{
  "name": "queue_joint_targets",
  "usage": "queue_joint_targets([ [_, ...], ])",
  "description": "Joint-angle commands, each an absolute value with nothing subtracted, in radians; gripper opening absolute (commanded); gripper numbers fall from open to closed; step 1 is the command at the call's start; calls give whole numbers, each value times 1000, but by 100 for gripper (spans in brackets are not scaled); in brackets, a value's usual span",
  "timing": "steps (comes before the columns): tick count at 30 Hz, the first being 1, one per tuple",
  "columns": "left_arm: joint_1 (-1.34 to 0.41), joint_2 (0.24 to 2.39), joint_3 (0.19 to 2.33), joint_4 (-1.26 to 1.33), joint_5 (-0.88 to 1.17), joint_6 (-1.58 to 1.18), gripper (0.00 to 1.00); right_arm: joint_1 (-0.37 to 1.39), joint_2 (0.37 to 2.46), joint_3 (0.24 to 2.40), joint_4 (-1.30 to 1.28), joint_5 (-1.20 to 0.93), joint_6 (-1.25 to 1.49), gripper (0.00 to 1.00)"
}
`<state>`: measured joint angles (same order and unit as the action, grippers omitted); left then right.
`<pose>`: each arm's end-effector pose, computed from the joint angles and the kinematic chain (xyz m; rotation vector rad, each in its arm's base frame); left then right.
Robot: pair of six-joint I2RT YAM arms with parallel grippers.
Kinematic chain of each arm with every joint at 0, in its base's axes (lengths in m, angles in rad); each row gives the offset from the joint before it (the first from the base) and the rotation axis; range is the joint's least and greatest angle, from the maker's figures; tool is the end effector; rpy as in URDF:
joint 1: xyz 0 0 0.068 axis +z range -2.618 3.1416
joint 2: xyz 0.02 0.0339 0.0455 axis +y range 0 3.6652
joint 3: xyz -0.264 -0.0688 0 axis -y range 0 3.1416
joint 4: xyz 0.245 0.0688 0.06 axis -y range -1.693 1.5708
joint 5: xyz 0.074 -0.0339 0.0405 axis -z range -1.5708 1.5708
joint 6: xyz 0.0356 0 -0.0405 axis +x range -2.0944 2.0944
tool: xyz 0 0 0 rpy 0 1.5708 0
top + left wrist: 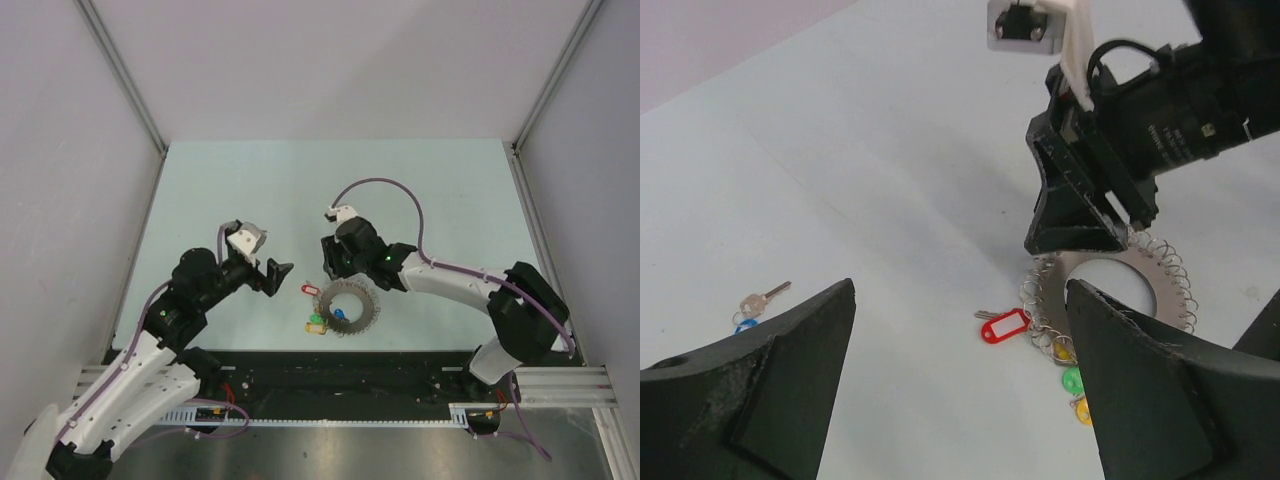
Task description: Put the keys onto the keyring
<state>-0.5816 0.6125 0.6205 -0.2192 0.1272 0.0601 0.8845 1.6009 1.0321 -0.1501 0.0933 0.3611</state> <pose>0.1274 -0.0891 0.3043 0.6571 1.6828 -0.4870 0.2237 0.2679 0.2239 -0.5587 2.2780 0.5317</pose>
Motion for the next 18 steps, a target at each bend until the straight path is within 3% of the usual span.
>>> queue_joint_targets([
  [1,-575,679,612,-155,259,142,90,845,1468,945,-83,183,252,51],
  [9,-613,984,761,-245,325,322,91,621,1082,591,161,64,242,80],
  [14,-661,1190,837,-291,369,530,91,505,866,384,285,100,255,82],
  [18,-667,1276,857,-269,428,682,89,442,645,295,290,144,296,91],
])
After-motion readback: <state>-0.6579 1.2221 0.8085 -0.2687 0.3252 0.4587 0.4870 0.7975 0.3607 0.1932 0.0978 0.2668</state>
